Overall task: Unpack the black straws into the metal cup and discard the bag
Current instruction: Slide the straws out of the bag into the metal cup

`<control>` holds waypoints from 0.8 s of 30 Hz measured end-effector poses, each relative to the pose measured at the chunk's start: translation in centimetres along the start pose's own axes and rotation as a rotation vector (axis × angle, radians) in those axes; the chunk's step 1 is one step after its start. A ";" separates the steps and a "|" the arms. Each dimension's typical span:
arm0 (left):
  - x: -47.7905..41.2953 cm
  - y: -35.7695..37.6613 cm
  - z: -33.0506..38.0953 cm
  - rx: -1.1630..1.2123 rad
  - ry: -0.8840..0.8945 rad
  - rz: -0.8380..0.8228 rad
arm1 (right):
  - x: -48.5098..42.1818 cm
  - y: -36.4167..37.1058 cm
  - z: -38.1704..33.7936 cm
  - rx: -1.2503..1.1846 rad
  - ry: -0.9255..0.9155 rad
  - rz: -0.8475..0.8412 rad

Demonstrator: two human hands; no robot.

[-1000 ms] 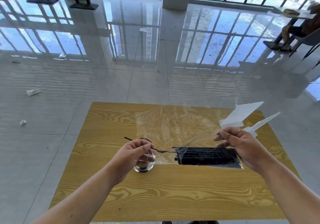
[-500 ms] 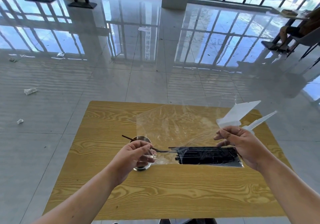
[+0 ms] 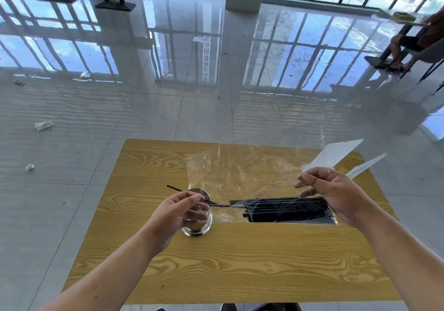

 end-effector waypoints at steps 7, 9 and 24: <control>-1.9 -2.4 -0.7 -0.011 -0.042 0.189 | 0.1 -0.1 0.9 -0.003 0.023 -0.015; -2.5 -3.0 -0.6 -0.089 -0.023 0.365 | 0.1 -0.1 1.2 -0.010 0.030 -0.009; -9.3 -5.0 0.9 -0.106 -0.313 0.646 | -0.4 -0.3 3.0 -0.027 0.057 -0.035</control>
Point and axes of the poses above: each hand's wrist, its own x-axis away from the middle knuckle, its own y-axis out of the palm, z = x × y, the point moved 1 cm from there along -x, towards the middle knuckle, and after that the axes turned 12 degrees about -y, right-handed, at the moved point
